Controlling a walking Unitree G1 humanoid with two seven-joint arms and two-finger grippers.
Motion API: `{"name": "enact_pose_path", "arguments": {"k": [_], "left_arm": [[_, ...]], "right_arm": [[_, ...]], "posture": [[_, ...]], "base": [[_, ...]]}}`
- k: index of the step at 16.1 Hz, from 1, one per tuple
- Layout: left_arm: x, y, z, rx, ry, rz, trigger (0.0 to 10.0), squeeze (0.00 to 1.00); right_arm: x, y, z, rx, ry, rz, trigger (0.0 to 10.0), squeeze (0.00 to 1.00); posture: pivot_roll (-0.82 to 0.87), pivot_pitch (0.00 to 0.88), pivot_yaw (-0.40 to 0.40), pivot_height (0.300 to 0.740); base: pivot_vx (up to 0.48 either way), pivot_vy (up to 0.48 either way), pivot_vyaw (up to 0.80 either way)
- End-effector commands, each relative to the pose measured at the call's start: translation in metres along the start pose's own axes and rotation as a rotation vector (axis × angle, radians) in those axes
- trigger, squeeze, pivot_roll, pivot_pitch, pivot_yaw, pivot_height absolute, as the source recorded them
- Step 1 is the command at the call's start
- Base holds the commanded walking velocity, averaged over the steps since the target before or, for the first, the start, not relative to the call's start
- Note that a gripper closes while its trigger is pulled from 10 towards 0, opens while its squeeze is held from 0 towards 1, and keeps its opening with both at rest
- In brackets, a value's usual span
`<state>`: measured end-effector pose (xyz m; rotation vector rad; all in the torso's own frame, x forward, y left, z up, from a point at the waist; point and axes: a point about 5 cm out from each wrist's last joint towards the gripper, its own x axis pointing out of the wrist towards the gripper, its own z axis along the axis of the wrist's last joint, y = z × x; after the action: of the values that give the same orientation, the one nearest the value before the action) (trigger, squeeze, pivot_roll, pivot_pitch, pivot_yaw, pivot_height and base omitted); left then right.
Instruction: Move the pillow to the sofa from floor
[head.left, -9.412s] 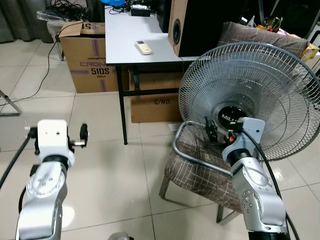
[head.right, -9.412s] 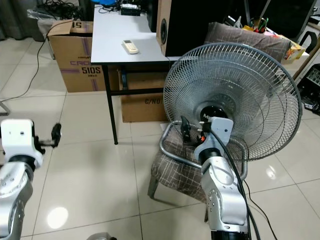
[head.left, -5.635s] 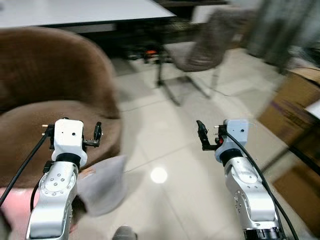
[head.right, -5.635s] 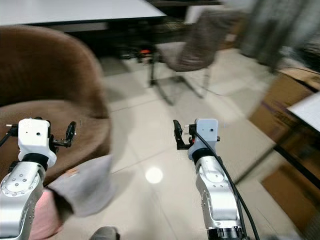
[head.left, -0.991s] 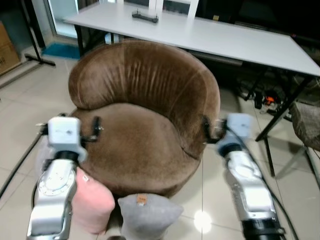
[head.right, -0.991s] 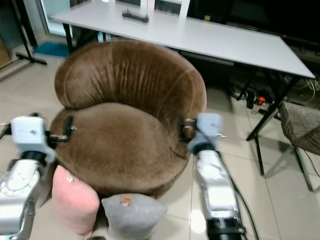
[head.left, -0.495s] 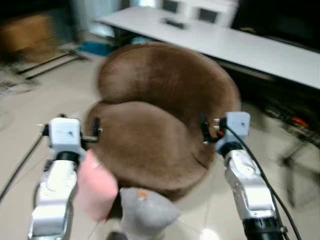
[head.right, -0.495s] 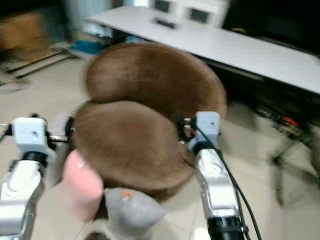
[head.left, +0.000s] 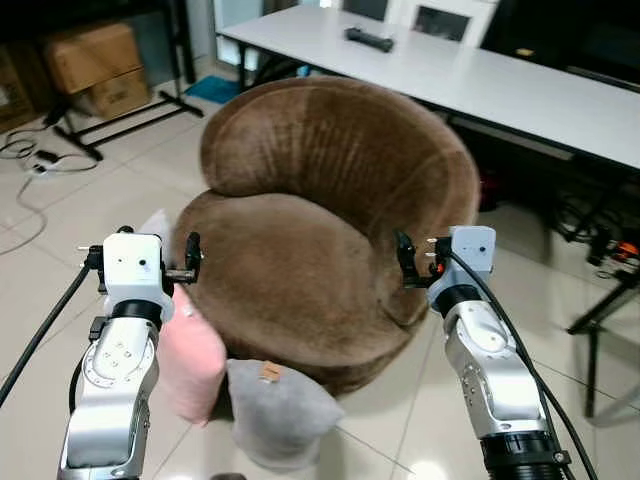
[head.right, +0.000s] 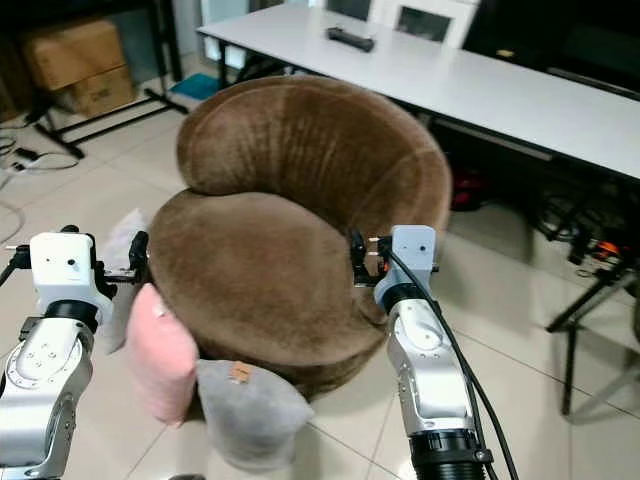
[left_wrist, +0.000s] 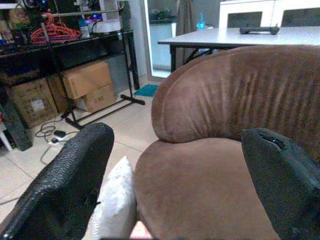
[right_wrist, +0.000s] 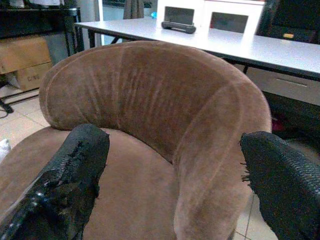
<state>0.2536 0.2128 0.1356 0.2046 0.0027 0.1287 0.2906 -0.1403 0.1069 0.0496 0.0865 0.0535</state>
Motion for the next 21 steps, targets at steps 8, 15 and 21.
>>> {"name": "enact_pose_path", "arguments": {"k": [8,15,21], "left_arm": [[0.0012,-0.0005,0.004,-0.012,-0.024,-0.013,10.0,0.0],[0.0005,-0.0014,0.0033,-0.008,-0.022,-0.018,10.0,0.0],[-0.0033,-0.0001,-0.0016,0.03,-0.018,-0.04,10.0,0.0]], "right_arm": [[0.0014,-0.0003,0.0015,0.011,-0.005,-0.002,10.0,0.0],[0.001,0.0001,0.0004,-0.008,-0.006,0.002,10.0,0.0],[-0.0026,-0.0003,-0.0033,0.004,0.007,0.005,10.0,0.0]], "posture": [[0.15,0.0,-0.097,0.74],[0.15,0.0,-0.097,0.74],[0.15,0.0,-0.098,0.725]], "base": [[0.174,0.0,0.0],[0.267,0.0,0.34],[0.0,0.0,0.0]]}}
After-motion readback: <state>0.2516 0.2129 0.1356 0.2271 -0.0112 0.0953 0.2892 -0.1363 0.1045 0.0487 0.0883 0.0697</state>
